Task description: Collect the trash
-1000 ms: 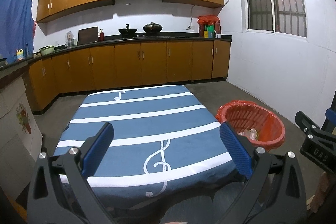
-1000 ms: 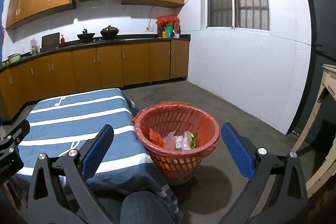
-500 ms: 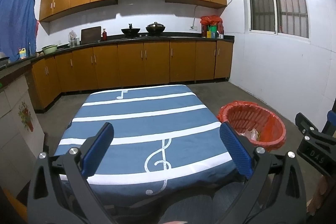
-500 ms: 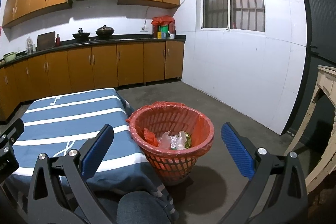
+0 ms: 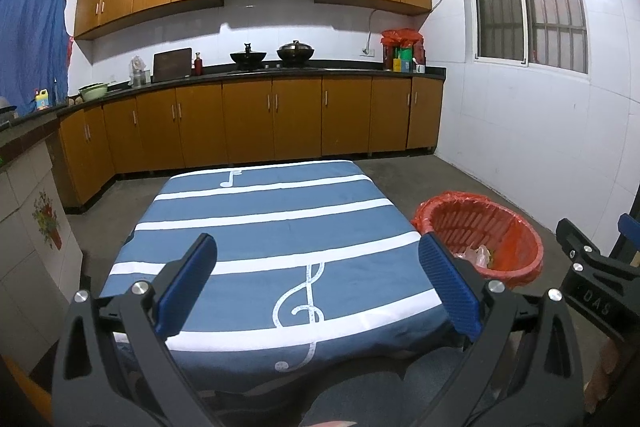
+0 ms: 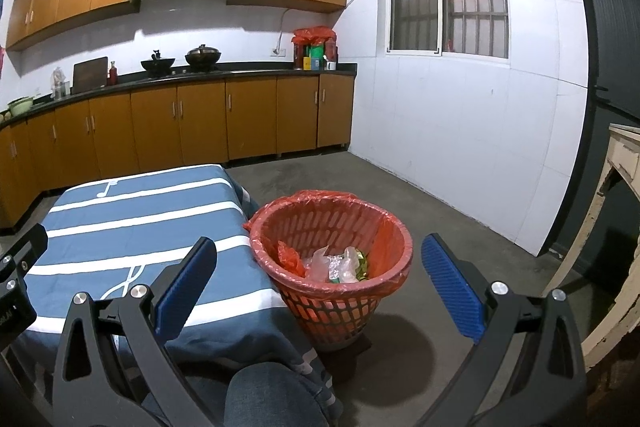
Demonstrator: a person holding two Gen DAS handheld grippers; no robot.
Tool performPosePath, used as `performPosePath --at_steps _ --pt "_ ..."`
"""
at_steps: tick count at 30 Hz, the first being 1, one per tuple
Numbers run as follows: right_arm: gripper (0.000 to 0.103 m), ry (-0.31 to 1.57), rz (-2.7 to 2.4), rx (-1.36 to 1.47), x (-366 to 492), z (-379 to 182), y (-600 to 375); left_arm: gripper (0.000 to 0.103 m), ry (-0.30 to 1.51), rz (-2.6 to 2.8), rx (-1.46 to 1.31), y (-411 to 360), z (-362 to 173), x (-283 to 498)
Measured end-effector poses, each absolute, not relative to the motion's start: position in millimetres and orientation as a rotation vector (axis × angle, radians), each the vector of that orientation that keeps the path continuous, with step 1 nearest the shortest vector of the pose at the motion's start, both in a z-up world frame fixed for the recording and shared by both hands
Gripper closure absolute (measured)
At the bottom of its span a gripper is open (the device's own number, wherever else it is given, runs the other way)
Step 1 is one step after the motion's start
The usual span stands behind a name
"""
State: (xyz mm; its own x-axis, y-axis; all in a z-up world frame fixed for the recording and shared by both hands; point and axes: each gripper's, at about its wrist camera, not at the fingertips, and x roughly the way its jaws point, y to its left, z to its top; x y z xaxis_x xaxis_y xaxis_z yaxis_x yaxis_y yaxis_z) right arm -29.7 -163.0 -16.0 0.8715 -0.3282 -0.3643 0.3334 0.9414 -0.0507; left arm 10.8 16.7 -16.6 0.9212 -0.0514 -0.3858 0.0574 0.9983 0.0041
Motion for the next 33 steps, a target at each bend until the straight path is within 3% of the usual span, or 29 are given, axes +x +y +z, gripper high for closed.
performPosePath --at_steps 33 --pt "0.002 0.389 -0.346 0.022 -27.3 -22.6 -166.5 0.004 0.386 -0.028 0.015 17.3 -10.9 10.6"
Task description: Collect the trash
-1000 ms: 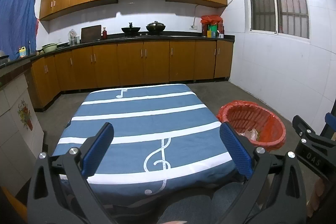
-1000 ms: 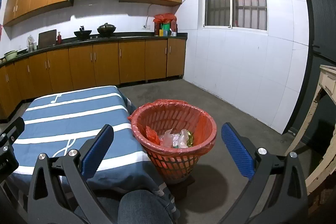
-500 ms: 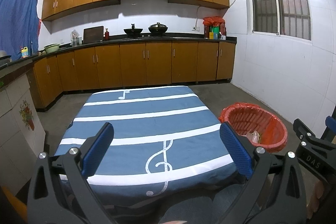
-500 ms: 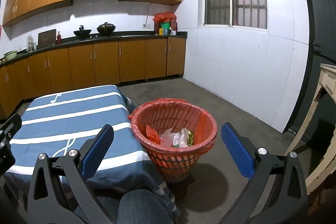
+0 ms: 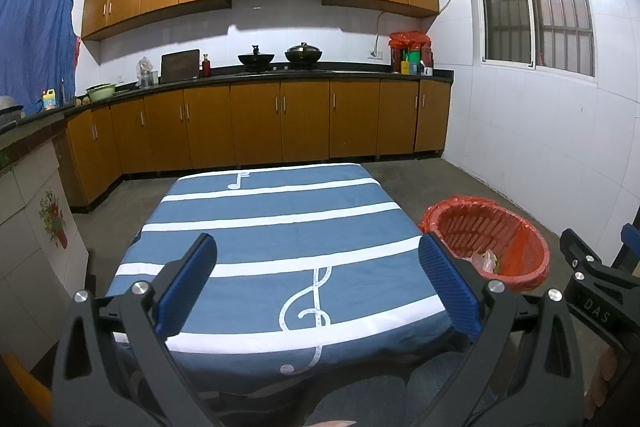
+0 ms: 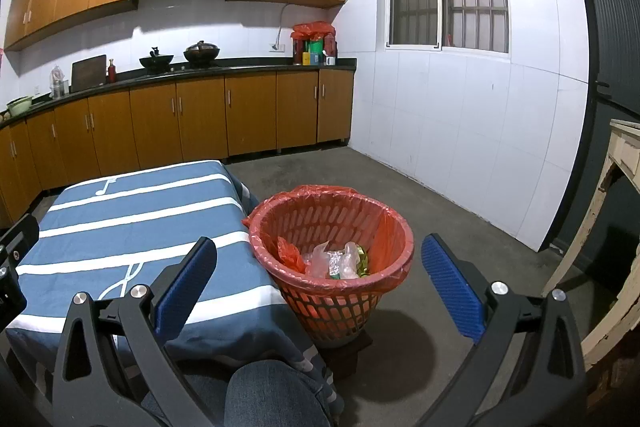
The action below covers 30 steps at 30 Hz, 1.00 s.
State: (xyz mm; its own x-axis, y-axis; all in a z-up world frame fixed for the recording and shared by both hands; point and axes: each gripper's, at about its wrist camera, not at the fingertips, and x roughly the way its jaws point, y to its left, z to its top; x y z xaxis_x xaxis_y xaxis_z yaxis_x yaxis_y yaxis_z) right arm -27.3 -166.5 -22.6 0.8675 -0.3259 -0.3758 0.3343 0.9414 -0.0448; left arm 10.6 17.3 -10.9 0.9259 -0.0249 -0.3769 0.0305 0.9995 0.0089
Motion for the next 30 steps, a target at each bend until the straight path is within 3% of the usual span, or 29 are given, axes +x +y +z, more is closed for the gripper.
performPosePath --at_steps 30 --pt "0.002 0.394 -0.346 0.027 -28.2 -24.2 -168.6 0.004 0.389 -0.029 0.016 16.4 -13.2 10.1"
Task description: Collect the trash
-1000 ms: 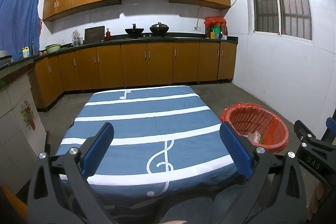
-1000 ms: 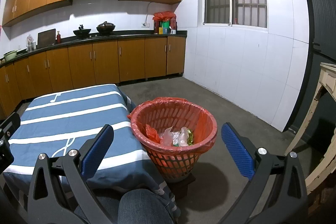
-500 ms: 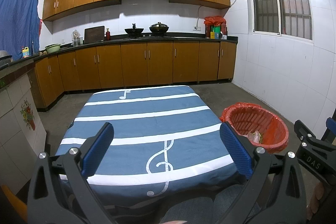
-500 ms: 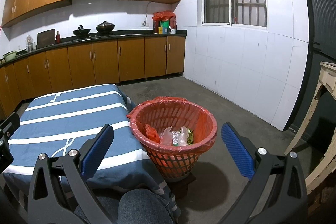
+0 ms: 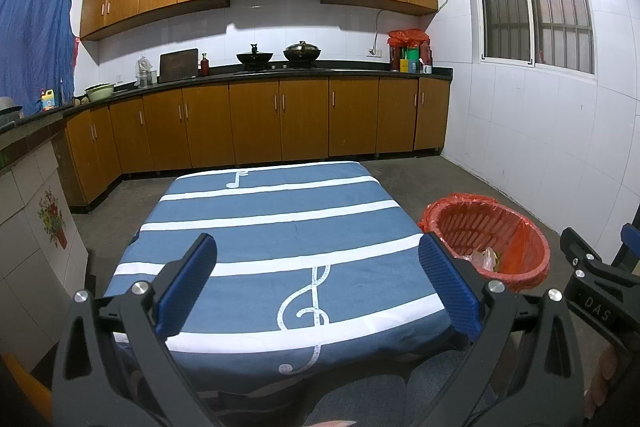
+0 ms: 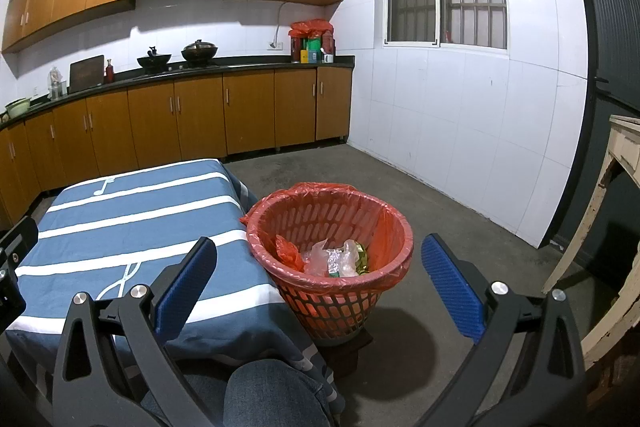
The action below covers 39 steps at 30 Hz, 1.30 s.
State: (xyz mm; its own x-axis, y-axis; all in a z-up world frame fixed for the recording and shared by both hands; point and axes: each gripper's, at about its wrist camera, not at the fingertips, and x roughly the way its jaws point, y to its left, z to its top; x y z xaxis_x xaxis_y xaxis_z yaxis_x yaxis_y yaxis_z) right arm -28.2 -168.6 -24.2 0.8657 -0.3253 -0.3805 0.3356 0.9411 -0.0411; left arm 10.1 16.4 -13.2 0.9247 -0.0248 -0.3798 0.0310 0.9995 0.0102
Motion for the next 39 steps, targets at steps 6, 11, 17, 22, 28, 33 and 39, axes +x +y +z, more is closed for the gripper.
performPosePath --at_steps 6,11,17,22,28,33,39 --pt "0.002 0.394 -0.346 0.027 -27.9 -23.8 -169.2 0.004 0.39 -0.028 0.017 16.2 -12.9 10.2" --pt "0.002 0.395 -0.346 0.027 -28.0 -23.8 -169.4 0.004 0.39 -0.028 0.016 16.1 -12.8 10.2" --pt "0.002 0.395 -0.346 0.027 -27.9 -23.4 -169.8 0.004 0.392 -0.028 0.016 16.3 -12.8 10.2" --pt "0.002 0.396 -0.346 0.028 -29.0 -24.2 -169.3 0.004 0.392 -0.028 0.017 16.2 -14.0 10.2" --pt "0.002 0.396 -0.346 0.028 -28.1 -23.4 -170.4 0.004 0.392 -0.028 0.017 16.6 -13.4 10.6" --pt "0.002 0.395 -0.347 0.028 -29.9 -25.1 -170.0 0.004 0.392 -0.029 0.017 16.6 -13.2 10.6" --pt "0.002 0.396 -0.346 0.029 -29.7 -24.8 -170.7 0.004 0.393 -0.028 0.017 16.6 -12.9 10.6"
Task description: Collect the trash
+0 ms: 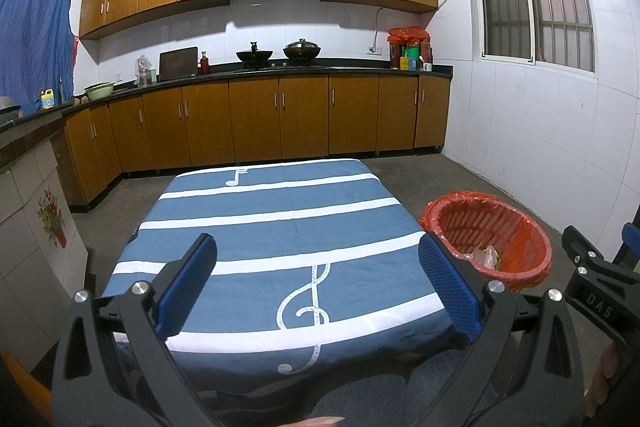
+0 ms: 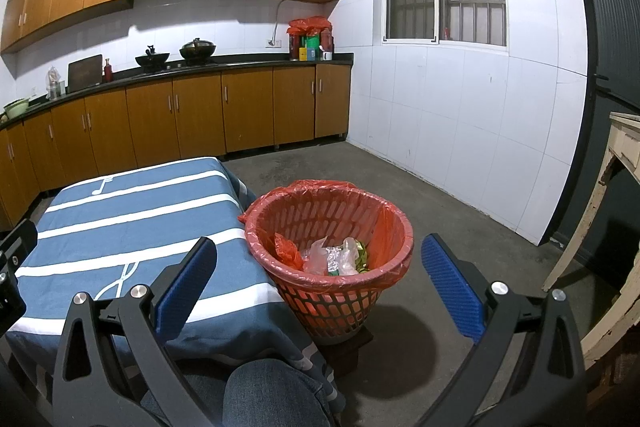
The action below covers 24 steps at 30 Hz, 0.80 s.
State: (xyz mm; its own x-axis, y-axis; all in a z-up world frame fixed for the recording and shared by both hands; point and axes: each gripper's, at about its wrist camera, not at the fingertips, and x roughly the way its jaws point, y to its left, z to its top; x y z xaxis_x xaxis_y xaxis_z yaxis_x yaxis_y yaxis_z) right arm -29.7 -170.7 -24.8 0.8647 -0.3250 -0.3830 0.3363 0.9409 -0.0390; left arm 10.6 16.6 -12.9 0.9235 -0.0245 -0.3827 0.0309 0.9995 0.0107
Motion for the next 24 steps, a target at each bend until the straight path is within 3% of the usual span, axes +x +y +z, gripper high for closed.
performPosePath --at_steps 24 --pt "0.002 0.398 -0.345 0.03 -29.8 -24.1 -171.7 0.004 0.396 -0.029 0.017 17.6 -14.5 11.0"
